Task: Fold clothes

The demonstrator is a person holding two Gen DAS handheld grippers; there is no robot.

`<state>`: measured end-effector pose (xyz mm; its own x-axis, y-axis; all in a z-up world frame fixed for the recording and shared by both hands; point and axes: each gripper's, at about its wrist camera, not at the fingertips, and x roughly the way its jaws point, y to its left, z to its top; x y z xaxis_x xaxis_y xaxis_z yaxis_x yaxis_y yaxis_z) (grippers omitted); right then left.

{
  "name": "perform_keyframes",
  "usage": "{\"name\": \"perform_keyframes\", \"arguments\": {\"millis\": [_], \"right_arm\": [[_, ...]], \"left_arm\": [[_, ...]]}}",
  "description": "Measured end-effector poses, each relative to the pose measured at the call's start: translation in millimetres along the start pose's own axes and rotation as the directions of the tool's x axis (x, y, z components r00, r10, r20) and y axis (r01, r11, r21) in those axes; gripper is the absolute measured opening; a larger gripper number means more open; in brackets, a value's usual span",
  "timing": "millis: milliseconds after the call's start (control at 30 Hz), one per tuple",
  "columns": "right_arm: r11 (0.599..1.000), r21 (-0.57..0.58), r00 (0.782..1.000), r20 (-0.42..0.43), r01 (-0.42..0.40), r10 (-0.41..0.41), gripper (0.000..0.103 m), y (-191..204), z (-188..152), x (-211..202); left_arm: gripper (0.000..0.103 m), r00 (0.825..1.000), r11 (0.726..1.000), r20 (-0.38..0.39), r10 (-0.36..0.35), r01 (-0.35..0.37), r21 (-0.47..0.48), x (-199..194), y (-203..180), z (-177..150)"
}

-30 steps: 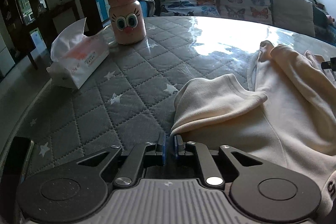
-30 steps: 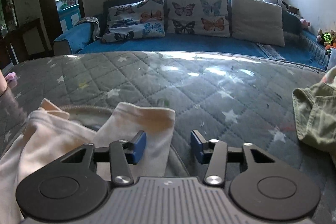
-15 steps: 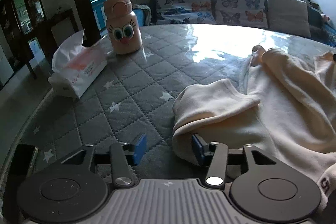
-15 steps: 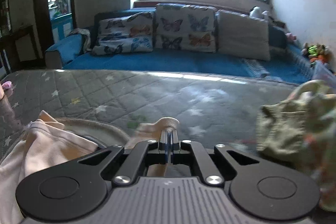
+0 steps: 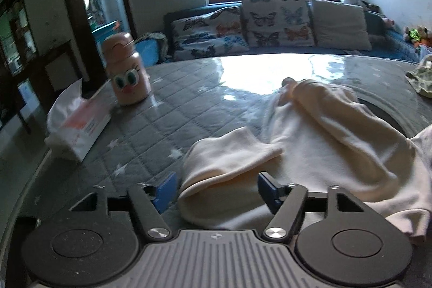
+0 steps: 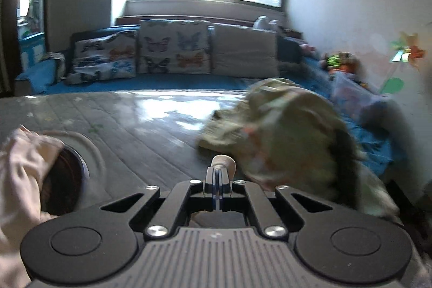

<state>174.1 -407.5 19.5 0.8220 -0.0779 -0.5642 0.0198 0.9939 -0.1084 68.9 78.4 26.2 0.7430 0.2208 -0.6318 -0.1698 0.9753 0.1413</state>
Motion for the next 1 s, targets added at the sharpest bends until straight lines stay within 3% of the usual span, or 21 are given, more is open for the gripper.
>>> {"name": "perform_keyframes", "arguments": {"millis": [133,300,367,500,600,767,833,1000], "right_arm": [[0.999,-0.002,0.998,-0.047,0.050,-0.050,0.002,-20.7,-25.1,-12.9],[0.997,-0.003,0.992,-0.106,0.073,-0.072,0.007,-33.0,-40.7,-13.4],[0.999,0.008,0.995,-0.084,0.047,-0.047,0.008,-31.4,-35.8,-16.8],[0.996,-0.005,0.995,-0.049,-0.089,0.088,0.008,-10.8,-14.1,-16.8],[0.976,-0.038,0.975,-0.064,-0.215,0.212,0.009,19.0,1.3,-5.7],[0.914,-0.077,0.915,-0.102,-0.398,0.390,0.009,83.0,22.8,25.4],[0.893,-0.089,0.895,-0.118,-0.441,0.430,0.009,106.8,29.8,39.1],[0.856,-0.075,0.852,-0.166,-0.512,0.496,0.012,152.6,41.6,80.4]], "left_arm": [[0.086,1.000,1.000,0.010,-0.015,0.014,0.028,4.3,-10.5,6.2],[0.087,1.000,0.997,0.020,-0.019,0.017,0.074,15.0,-23.1,17.9],[0.087,0.999,0.996,0.030,-0.016,0.013,0.090,20.3,-27.3,24.7],[0.085,0.999,0.994,0.047,-0.014,0.009,0.113,35.9,-35.4,40.9],[0.079,0.999,0.992,0.039,-0.017,0.012,0.129,50.3,-42.0,49.4],[0.061,0.999,0.990,0.004,-0.039,0.038,0.138,78.2,-46.7,61.6],[0.053,0.998,0.990,-0.017,-0.054,0.056,0.129,88.5,-45.7,66.4],[0.052,0.996,0.992,-0.044,-0.082,0.086,0.098,111.0,-42.3,78.0]]}}
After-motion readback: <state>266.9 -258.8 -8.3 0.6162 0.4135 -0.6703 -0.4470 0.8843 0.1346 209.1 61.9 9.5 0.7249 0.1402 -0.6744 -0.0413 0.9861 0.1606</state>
